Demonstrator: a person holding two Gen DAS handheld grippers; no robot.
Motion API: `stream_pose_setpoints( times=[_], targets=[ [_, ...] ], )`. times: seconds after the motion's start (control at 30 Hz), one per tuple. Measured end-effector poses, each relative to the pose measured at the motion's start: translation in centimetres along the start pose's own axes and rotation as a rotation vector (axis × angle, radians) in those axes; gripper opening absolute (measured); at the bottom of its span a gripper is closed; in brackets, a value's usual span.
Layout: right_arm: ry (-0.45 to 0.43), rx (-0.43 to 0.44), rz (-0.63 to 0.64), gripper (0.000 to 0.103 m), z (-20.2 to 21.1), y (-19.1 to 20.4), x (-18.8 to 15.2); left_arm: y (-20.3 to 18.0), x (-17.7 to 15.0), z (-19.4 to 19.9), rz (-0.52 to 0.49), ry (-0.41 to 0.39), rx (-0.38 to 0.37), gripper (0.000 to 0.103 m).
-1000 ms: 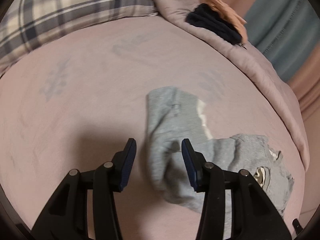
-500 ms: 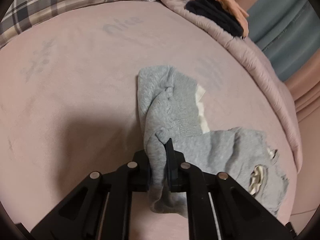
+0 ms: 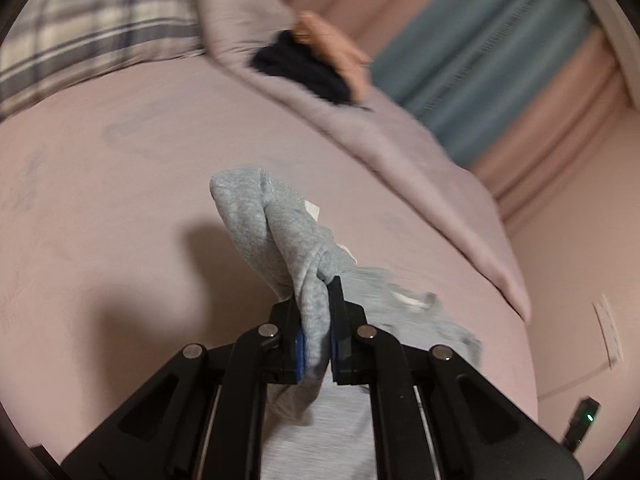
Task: Fold small clothes
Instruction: 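Grasp the other sleeve cuff with the left tool, then fold the held sleeve across the sweatshirt front with the left tool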
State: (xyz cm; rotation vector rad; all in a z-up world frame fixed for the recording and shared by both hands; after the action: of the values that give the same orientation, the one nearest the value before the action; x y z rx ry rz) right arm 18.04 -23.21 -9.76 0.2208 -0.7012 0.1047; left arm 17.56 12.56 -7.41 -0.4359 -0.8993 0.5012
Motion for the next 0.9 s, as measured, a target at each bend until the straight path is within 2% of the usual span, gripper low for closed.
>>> stream_pose_setpoints(
  times=[0.1,0.2,0.33,0.43,0.63,0.83,0.9],
  targets=[
    [-0.002,0.011,0.002,0.062,0.1,0.3,-0.1,-3.2,-1.0,-0.4,-0.057,0.027,-0.052,0.008],
    [-0.004,0.019,-0.007,0.062,0.1,0.1,-0.2,-5.6,-2.9,-1.9,-0.121,0.064,-0.065,0.008],
    [-0.003,0.046,-0.028,0.062,0.1,0.0,-0.2,-6.6,-6.0,-4.5,-0.15,0.149,-0.096,0.008],
    [0.008,0.082,-0.06,0.062,-0.4,-0.1,-0.2,-6.5,-8.9,-7.2,-0.127,0.251,-0.115,0.008],
    [0.045,0.179,-0.111,0.062,-1.8,1.0,0.0,-5.8,-12.4,-10.2,-0.14,0.348,-0.072,0.009],
    [0.106,0.254,-0.095,0.062,-4.0,4.3,0.3,-4.5,-13.1,-10.8,-0.097,0.38,-0.068,0.014],
    [0.127,0.29,-0.088,0.062,-4.8,5.7,0.5,-4.5,-13.0,-10.3,-0.097,0.379,-0.062,0.024]
  ],
)
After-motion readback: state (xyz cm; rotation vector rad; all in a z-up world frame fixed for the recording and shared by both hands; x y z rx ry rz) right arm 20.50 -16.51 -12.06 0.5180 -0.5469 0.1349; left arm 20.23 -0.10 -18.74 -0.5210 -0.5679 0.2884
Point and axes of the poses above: each gripper's, at about its wrist camera, not at the fingertips, and z roughly against the way its jaws point, y to its left, x to its top, the point moved 8 cm from there along -z, roughly the way its jaws point, and after that the axes turned 2 degrees about -y, right-handed, at the moved point
